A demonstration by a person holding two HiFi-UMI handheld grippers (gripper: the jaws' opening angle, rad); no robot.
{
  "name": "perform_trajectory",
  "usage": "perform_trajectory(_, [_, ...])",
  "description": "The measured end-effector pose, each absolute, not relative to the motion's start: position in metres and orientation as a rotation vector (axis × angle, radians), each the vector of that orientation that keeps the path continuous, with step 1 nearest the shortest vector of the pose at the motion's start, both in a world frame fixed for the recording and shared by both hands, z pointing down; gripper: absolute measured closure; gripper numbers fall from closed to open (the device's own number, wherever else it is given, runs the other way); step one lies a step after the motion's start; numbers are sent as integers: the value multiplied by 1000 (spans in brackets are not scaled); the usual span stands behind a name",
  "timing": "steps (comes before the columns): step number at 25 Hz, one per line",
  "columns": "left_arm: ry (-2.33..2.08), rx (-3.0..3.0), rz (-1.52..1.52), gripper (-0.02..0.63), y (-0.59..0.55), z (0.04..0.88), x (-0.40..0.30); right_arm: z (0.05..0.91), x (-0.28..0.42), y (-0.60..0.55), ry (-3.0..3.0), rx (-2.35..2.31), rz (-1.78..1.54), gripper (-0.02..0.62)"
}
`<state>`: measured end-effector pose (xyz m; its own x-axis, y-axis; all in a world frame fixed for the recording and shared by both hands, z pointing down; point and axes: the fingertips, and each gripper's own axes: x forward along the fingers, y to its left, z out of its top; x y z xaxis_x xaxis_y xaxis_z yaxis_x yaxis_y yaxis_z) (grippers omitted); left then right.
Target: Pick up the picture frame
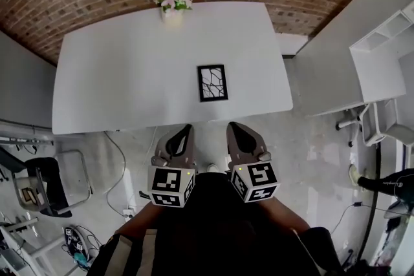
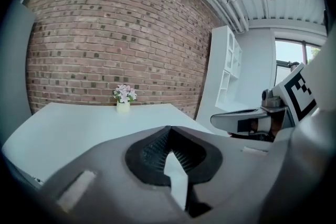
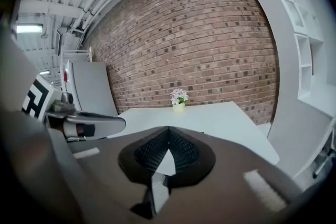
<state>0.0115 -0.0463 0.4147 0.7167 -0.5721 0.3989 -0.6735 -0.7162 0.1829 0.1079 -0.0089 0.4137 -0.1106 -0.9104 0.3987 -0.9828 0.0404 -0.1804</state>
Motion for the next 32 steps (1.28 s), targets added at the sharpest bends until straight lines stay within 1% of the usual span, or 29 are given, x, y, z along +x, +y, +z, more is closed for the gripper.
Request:
perform_trajectory(9, [-818,2662,425,604,-101,416,18,417,116,-49,-1945,2099,621,594])
perform_trajectory(17, [-656,2677,452,604,-118,430,32,423,116,-63,-1813,2133,631,594])
perform_trajectory(25, [-676,2623,476,604,-135,448,33,445,125,-73,-1777,2119,700,594])
perform_trajectory(32, [-697,2543,537,604,-151,477,49,480,141,-88,-1757,2027,796,594])
